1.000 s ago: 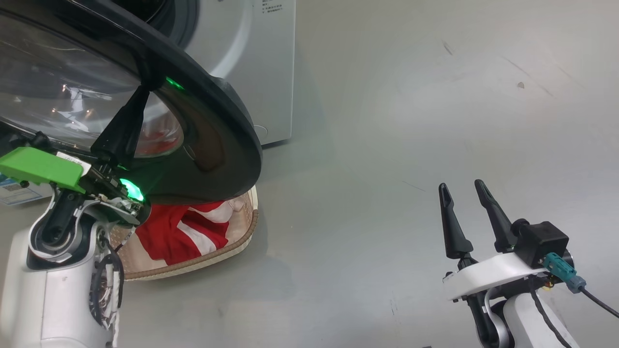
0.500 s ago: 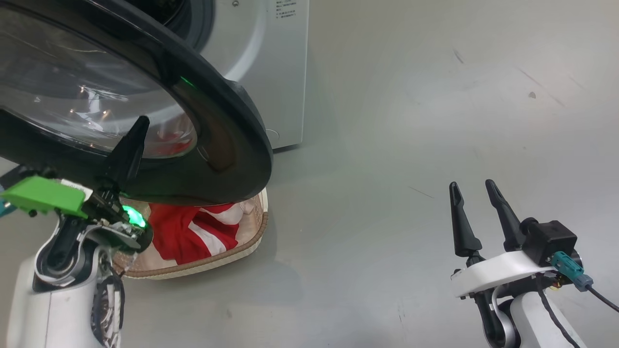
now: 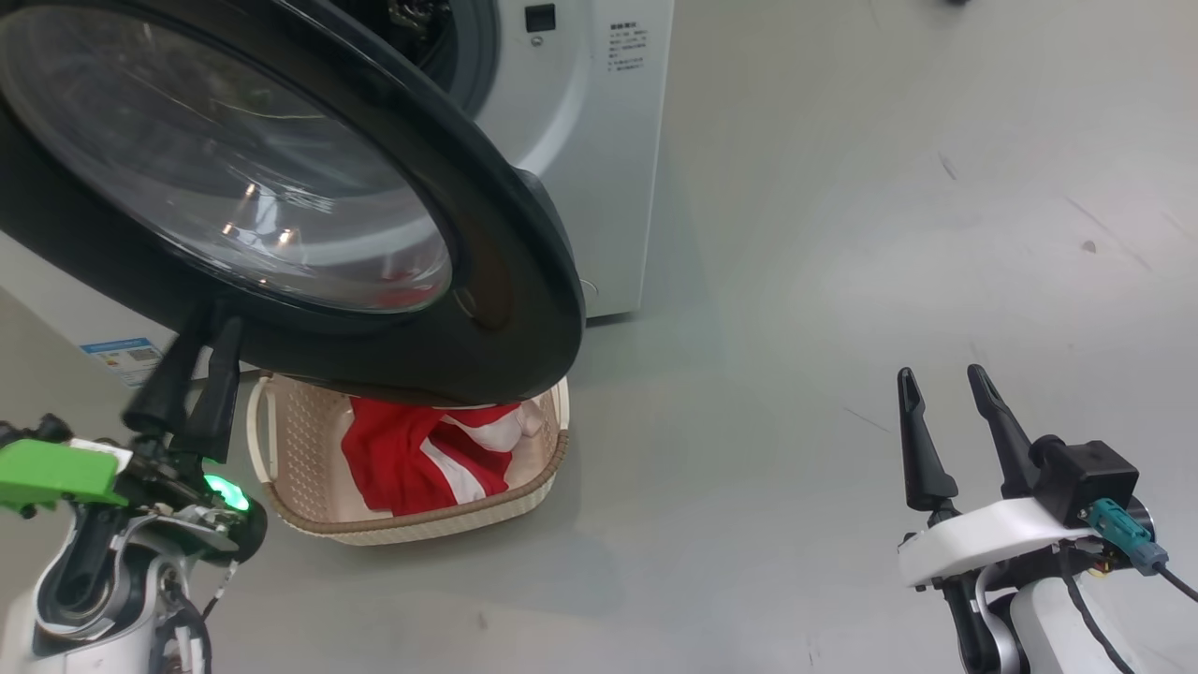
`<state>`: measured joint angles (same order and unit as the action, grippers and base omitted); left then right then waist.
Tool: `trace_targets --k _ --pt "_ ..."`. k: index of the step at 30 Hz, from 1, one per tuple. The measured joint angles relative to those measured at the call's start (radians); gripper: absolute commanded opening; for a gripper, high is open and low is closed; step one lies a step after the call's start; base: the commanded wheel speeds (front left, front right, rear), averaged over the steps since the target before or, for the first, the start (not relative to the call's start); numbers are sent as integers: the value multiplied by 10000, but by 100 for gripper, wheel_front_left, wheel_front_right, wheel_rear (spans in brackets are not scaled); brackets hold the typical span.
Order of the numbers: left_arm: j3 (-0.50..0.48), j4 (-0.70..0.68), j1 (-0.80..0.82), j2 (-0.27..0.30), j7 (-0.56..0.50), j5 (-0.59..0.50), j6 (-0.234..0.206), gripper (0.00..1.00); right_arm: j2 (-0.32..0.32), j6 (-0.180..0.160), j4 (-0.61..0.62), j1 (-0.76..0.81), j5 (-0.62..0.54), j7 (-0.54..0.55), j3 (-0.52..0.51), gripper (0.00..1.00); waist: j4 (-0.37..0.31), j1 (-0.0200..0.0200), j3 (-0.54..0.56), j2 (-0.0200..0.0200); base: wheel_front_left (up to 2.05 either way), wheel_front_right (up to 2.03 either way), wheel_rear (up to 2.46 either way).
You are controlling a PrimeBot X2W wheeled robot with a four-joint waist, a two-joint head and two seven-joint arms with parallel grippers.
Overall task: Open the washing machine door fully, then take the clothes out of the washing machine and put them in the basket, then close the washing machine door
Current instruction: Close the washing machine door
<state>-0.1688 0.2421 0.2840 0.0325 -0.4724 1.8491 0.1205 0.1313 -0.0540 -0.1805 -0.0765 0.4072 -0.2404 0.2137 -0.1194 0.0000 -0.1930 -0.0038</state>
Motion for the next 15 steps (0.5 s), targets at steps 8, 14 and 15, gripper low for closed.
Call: trace_targets --k 8,14,15 --pt "-439 -1072 -372 -19 447 -33 0 100 92 -21 -35 250 0 -27 -125 100 490 0 439 0 0 0 0" --pt "-650 -1866 -728 -29 1116 -1051 0 100 109 -27 -29 305 0 -27 -134 100 821 0 729 0 0 0 0" --pt "-654 -1985 -806 -33 1214 -1296 0 100 115 -29 -27 320 0 -27 -136 100 863 0 775 1 0 0 0"
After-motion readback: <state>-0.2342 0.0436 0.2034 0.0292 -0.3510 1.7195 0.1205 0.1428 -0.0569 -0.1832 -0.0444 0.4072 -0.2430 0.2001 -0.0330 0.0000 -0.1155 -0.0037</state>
